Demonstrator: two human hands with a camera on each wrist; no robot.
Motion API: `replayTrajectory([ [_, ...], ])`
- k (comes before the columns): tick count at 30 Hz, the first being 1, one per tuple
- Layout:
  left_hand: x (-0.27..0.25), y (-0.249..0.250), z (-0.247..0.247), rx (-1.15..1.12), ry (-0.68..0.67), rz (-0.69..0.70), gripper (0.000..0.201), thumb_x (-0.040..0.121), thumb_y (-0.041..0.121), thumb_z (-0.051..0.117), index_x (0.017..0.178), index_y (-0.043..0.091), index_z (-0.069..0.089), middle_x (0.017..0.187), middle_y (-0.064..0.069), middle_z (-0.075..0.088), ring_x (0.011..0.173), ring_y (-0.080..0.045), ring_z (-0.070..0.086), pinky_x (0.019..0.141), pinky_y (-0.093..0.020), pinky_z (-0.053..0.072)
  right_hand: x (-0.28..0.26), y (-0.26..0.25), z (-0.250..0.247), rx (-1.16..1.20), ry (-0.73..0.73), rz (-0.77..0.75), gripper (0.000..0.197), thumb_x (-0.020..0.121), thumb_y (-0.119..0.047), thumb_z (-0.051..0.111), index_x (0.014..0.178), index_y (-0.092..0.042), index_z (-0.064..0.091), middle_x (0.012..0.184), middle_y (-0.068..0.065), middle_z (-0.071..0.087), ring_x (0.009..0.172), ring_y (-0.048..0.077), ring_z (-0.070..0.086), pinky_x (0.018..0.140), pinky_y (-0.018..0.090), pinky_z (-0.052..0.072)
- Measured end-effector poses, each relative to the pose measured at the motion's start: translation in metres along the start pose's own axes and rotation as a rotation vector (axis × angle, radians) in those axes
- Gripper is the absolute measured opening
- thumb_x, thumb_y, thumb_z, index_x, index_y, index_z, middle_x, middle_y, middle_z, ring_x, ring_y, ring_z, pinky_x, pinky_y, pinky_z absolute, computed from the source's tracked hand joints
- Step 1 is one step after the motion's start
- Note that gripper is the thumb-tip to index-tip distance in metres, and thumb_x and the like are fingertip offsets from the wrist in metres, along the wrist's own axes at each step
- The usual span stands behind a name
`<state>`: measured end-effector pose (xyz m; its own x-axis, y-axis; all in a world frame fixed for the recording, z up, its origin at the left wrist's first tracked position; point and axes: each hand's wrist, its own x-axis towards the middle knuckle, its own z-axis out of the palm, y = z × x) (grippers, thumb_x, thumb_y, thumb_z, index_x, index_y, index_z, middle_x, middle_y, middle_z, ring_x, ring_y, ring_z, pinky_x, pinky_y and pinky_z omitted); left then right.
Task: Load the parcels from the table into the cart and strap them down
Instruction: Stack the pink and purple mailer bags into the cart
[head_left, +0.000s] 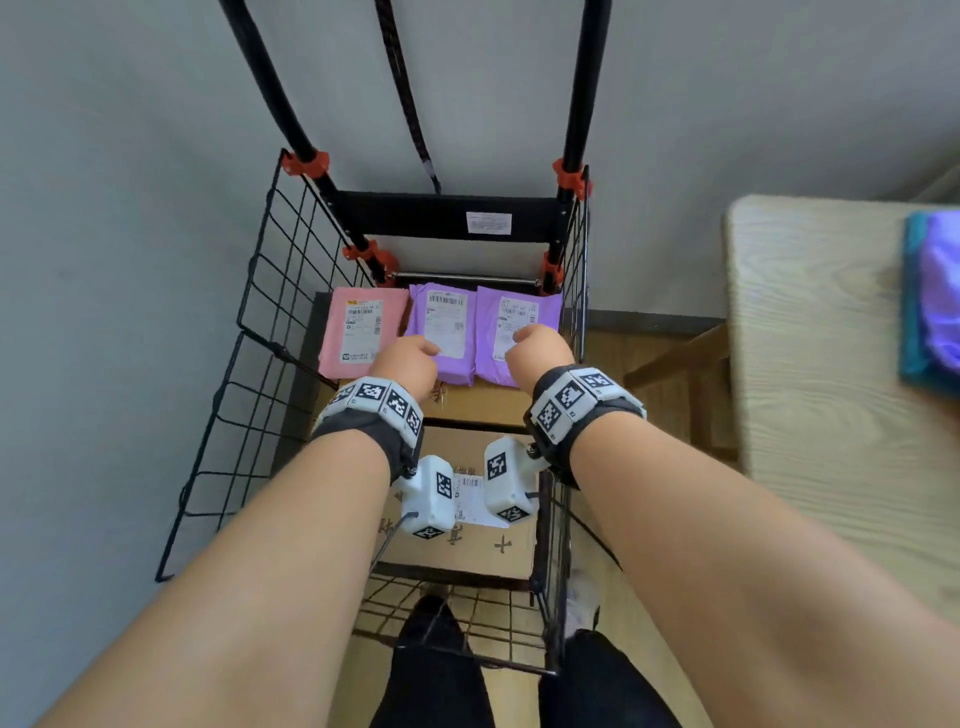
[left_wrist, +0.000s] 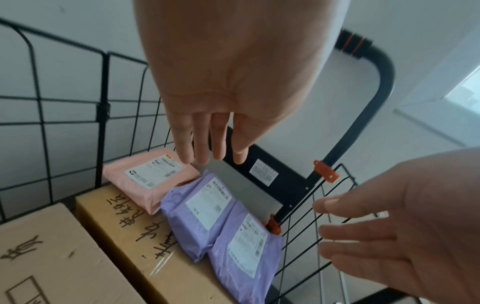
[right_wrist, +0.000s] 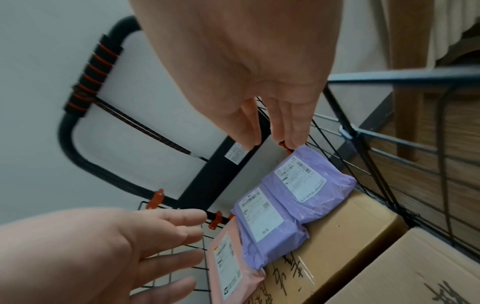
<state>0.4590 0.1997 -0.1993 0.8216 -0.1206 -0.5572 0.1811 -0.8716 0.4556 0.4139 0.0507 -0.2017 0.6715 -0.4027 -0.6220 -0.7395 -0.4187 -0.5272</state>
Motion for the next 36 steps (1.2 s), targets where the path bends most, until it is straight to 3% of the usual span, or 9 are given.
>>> replayTrajectory([
  [3,-0.039,0.014,-0.003,-0.012,0.085,0.012,0.046,0.091,-0.002,0.036,0.128,0.016,0.058,0.138,-0.007,0.052,0.121,-0.028,0.051,0.101,-0.040,0.044,-0.032,0.011,-0.023,0.028,0.037,-0.086,0.037,0.094,-0.004,0.045,0.130,-0.009,0.055,0.129,0.011,0.058,0.116,0.027,0.057,0.089,0.031,0.046],
  [7,-0.085,0.049,0.007,0.010,0.121,0.107,0.045,0.090,-0.003,0.036,0.123,0.014,0.061,0.134,-0.006,0.056,0.119,-0.027,0.054,0.098,-0.036,0.045,-0.070,0.046,-0.066,0.062,0.135,-0.133,0.037,0.092,-0.008,0.049,0.126,-0.013,0.059,0.128,0.007,0.060,0.116,0.025,0.057,0.093,0.029,0.044],
  [13,-0.137,0.115,0.029,0.064,0.082,0.309,0.040,0.091,0.003,0.036,0.115,0.017,0.065,0.122,-0.006,0.063,0.099,-0.028,0.061,0.083,-0.034,0.051,-0.110,0.108,-0.132,0.164,0.296,-0.012,0.035,0.092,-0.013,0.054,0.126,-0.015,0.059,0.128,0.008,0.061,0.117,0.027,0.057,0.096,0.031,0.045],
  [16,-0.156,0.147,0.047,0.119,0.033,0.398,0.040,0.090,0.003,0.038,0.115,0.019,0.066,0.126,-0.006,0.062,0.111,-0.029,0.058,0.095,-0.037,0.049,-0.128,0.135,-0.158,0.214,0.392,0.055,0.034,0.091,-0.010,0.053,0.124,-0.015,0.061,0.125,0.009,0.063,0.116,0.027,0.058,0.095,0.029,0.044],
  [19,-0.172,0.172,0.069,0.171,-0.015,0.463,0.041,0.092,0.003,0.038,0.119,0.018,0.064,0.128,-0.006,0.060,0.117,-0.027,0.055,0.099,-0.035,0.047,-0.149,0.164,-0.174,0.265,0.461,0.123,0.031,0.090,-0.012,0.054,0.120,-0.015,0.062,0.121,0.008,0.065,0.113,0.026,0.059,0.093,0.028,0.044],
  [28,-0.234,0.244,0.169,0.249,-0.190,0.609,0.038,0.088,0.010,0.043,0.119,0.019,0.062,0.126,-0.006,0.061,0.115,-0.026,0.057,0.099,-0.032,0.045,-0.210,0.288,-0.236,0.355,0.642,0.247,0.032,0.088,-0.010,0.056,0.118,-0.014,0.064,0.125,0.007,0.062,0.118,0.025,0.055,0.101,0.030,0.041],
  [33,-0.278,0.297,0.238,0.283,-0.233,0.716,0.038,0.089,0.010,0.043,0.119,0.020,0.062,0.125,-0.004,0.061,0.115,-0.024,0.057,0.098,-0.032,0.045,-0.225,0.370,-0.289,0.418,0.773,0.336,0.028,0.087,-0.014,0.054,0.111,-0.011,0.068,0.112,0.014,0.067,0.107,0.031,0.062,0.088,0.029,0.046],
  [36,-0.299,0.331,0.282,0.275,-0.252,0.745,0.036,0.087,0.008,0.045,0.114,0.018,0.066,0.122,-0.005,0.064,0.112,-0.025,0.059,0.096,-0.032,0.047,-0.230,0.420,-0.319,0.439,0.799,0.380,0.036,0.088,-0.011,0.051,0.122,-0.011,0.062,0.122,0.017,0.063,0.115,0.031,0.059,0.098,0.032,0.045],
])
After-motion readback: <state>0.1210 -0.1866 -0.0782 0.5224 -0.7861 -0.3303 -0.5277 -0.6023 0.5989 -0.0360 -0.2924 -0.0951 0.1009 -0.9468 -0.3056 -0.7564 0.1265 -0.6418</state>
